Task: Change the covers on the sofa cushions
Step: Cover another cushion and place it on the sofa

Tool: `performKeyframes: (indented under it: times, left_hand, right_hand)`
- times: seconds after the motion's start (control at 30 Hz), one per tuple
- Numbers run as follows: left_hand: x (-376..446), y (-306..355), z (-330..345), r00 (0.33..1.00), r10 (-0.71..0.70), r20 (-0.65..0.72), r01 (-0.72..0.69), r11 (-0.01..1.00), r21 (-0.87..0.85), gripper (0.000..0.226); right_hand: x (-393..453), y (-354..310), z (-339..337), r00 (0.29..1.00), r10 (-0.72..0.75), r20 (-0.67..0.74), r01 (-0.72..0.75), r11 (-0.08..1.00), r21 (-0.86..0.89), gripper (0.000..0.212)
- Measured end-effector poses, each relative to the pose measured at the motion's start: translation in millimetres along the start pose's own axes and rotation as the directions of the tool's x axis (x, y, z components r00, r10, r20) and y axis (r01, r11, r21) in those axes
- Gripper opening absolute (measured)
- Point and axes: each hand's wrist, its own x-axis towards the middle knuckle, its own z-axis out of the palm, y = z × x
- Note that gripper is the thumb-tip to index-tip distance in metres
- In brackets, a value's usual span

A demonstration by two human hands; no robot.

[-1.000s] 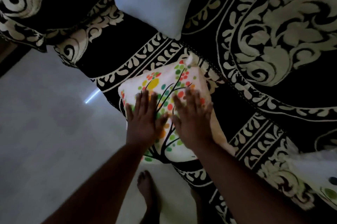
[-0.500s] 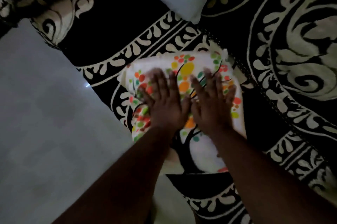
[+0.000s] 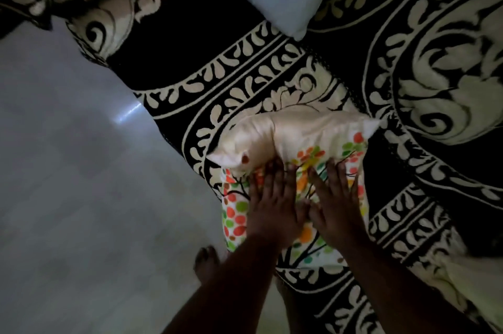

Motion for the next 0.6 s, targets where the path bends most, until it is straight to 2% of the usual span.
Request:
performKeyframes:
  times: [0.13, 0.23, 0.3, 0.37, 0.43, 0.53, 0.6]
  left_hand:
    - [6.6, -71.3, -30.8, 0.992, -0.115, -0.056, 0.116, 0.993, 0.003, 0.078]
    - [19.4, -115.1, -50.5, 0.983, -0.118, -0.137, 0.122, 0.992, 0.022, 0.084]
    - [31.2, -120.4, -54.4, 0.973, -0.151, -0.176, 0.161, 0.986, 0.044, 0.096]
    - [44.2, -104.8, -48.7, 0.965, -0.179, -0.193, 0.192, 0.980, 0.050, 0.105]
    - [60.4, -70.4, -30.7, 0.962, -0.145, -0.229, 0.162, 0.985, 0.059, 0.106]
    - [100.9, -7.7, -9.4, 0.958, -0.133, -0.255, 0.148, 0.988, 0.041, 0.102]
    - [136.8, 28.0, 1.6, 0.956, -0.085, -0.282, 0.097, 0.995, 0.031, 0.097]
  right_hand:
    - [52.0, -72.6, -28.0, 0.999, 0.051, 0.016, -0.050, 0.997, -0.060, 0.065]
    - [106.6, -142.7, -37.8, 0.969, 0.223, -0.106, -0.231, 0.970, -0.079, 0.054]
    - [124.1, -152.2, -33.4, 0.958, 0.226, -0.178, -0.244, 0.966, -0.088, 0.058]
    - [127.3, -123.5, -19.7, 0.972, 0.145, -0.184, -0.165, 0.981, -0.102, 0.067]
    - [126.7, -73.1, -8.6, 0.985, 0.096, -0.144, -0.112, 0.988, -0.103, 0.071]
    - [138.5, 1.8, -4.7, 0.989, 0.106, -0.106, -0.117, 0.988, -0.099, 0.070]
    - [155.9, 48.1, -7.3, 0.981, 0.166, -0.101, -0.174, 0.982, -0.080, 0.069]
